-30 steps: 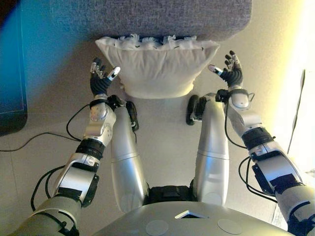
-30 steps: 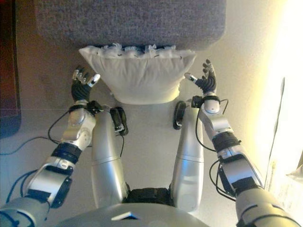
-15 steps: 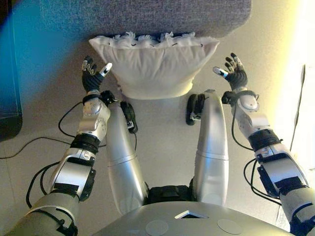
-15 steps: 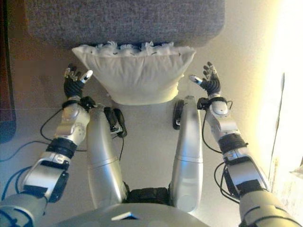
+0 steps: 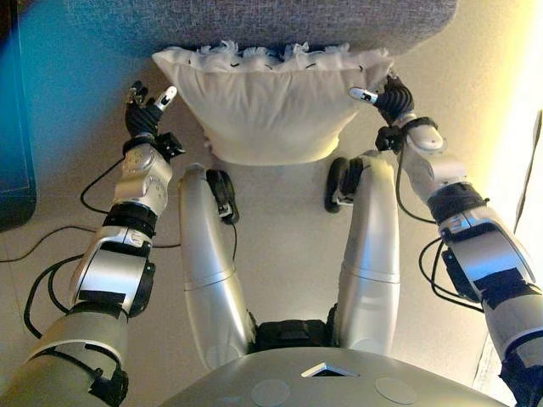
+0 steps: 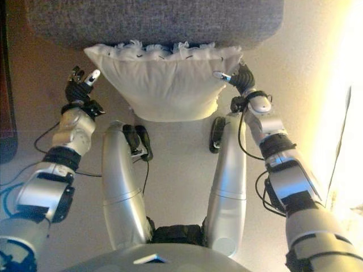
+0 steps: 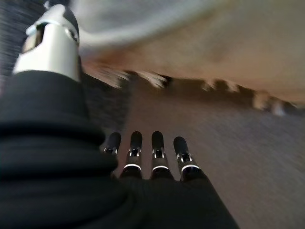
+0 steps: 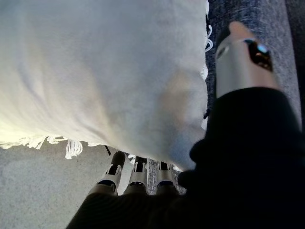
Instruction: Pick up the cushion and take it to the sofa
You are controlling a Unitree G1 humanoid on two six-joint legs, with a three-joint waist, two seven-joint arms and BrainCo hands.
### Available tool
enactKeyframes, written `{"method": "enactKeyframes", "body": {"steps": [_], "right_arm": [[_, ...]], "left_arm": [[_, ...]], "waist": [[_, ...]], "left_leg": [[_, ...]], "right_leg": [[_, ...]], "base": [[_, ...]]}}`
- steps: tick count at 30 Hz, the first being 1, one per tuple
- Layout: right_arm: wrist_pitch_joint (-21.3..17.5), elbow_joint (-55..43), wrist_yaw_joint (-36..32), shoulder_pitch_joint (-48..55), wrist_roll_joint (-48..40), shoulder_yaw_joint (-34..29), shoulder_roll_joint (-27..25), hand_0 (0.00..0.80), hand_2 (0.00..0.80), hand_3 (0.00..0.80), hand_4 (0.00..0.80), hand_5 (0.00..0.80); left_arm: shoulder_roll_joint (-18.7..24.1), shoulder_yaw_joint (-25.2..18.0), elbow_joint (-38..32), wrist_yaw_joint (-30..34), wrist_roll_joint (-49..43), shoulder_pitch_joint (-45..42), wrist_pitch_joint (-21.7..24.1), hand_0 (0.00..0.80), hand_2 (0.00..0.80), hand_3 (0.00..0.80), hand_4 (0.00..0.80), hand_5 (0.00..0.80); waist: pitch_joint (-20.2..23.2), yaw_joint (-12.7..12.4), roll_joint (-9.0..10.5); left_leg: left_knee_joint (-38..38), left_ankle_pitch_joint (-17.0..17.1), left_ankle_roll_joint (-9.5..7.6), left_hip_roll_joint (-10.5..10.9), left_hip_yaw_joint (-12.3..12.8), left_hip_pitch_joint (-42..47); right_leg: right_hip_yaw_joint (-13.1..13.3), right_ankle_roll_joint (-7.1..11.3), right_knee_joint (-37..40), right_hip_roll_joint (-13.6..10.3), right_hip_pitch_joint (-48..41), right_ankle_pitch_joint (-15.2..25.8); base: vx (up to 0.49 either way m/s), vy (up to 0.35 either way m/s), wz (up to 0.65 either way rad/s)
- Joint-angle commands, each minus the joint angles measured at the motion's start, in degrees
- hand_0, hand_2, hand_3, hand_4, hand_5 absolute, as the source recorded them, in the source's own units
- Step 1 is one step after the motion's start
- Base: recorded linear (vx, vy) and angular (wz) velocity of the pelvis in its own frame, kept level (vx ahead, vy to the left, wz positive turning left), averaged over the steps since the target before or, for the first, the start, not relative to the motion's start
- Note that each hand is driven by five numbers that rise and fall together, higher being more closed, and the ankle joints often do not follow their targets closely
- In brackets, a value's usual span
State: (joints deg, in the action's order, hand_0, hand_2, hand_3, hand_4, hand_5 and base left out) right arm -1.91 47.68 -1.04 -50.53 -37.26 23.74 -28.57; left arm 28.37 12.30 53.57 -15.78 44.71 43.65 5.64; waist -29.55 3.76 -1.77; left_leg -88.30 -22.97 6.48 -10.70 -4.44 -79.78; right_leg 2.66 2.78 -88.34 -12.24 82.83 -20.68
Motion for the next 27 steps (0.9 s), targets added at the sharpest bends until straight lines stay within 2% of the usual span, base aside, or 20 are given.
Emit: {"method": "enactKeyframes", "body": {"steps": [1, 7, 15, 24, 26, 27], "right_arm": [[-0.3, 0.1, -0.1, -4.0, -2.2, 0.6, -1.2, 0.000, 0.000, 0.000, 0.000, 0.000], [1.4, -0.4, 0.3, -5.3, -2.2, 1.4, -1.5, 0.000, 0.000, 0.000, 0.000, 0.000], [3.4, -2.4, -1.9, -6.1, -1.4, 3.0, -1.5, 0.000, 0.000, 0.000, 0.000, 0.000], [7.0, -5.0, -8.7, -5.4, 1.9, 5.5, -2.3, 0.000, 0.000, 0.000, 0.000, 0.000], [7.7, -4.9, -10.6, -5.4, 4.8, 6.4, -2.6, 0.000, 0.000, 0.000, 0.000, 0.000], [7.9, -4.8, -10.8, -5.5, 5.7, 6.8, -2.6, 0.333, 0.333, 0.333, 0.333, 0.333]], "left_arm": [[2.6, 0.5, 2.9, 3.1, 1.8, 3.1, -0.2, 0.000, 0.000, 0.000, 0.000, 0.000], [2.9, 2.2, 3.3, 7.0, 2.0, 4.9, -2.3, 0.000, 0.000, 0.000, 0.000, 0.000], [2.1, 5.3, 0.2, 13.3, 2.6, 6.3, -5.1, 0.000, 0.000, 0.000, 0.000, 0.000], [2.5, 7.7, -4.7, 21.3, 4.3, 6.5, -8.2, 0.000, 0.000, 0.000, 0.000, 0.000], [2.4, 8.4, -5.2, 21.3, 3.3, 6.5, -8.9, 0.000, 0.000, 0.000, 0.000, 0.000], [2.3, 8.7, -5.2, 21.1, 3.2, 6.5, -8.8, 0.091, 0.091, 0.091, 0.091, 0.091]], "waist": [[-0.2, 0.1, -1.67], [-0.2, 0.3, -1.88], [-0.2, 0.4, -2.00], [-0.2, 0.2, -2.02], [-0.2, 0.2, -2.02], [-0.2, 0.2, -2.02]], "left_leg": [[1.4, 0.4, -4.53, -0.7, 5.4, -0.6], [1.7, 0.8, -4.46, -0.9, 5.7, -0.8], [1.6, 0.7, -4.62, -1.6, 6.1, -1.0], [1.1, 0.7, -4.67, -2.2, 6.4, -1.3], [1.0, 0.8, -4.69, -2.3, 6.4, -1.3], [1.0, 0.8, -4.70, -2.3, 6.4, -1.2]], "right_leg": [[-0.2, -1.32, 3.0, -2.2, -2.8, 1.8], [-0.1, -1.47, 3.4, -2.4, -2.5, 2.2], [-0.1, -1.46, 3.8, -2.9, -2.4, 2.7], [0.1, -1.25, 4.2, -3.6, -2.3, 3.4], [0.1, -1.16, 4.3, -3.8, -2.4, 3.7], [0.1, -1.12, 4.4, -3.8, -2.5, 3.7]], "base": [[0.000, 0.000, 0.00], [0.000, 0.000, 0.00], [0.000, 0.000, 0.00], [0.000, 0.000, 0.00], [0.000, 0.000, 0.00], [0.000, 0.000, 0.00]]}}
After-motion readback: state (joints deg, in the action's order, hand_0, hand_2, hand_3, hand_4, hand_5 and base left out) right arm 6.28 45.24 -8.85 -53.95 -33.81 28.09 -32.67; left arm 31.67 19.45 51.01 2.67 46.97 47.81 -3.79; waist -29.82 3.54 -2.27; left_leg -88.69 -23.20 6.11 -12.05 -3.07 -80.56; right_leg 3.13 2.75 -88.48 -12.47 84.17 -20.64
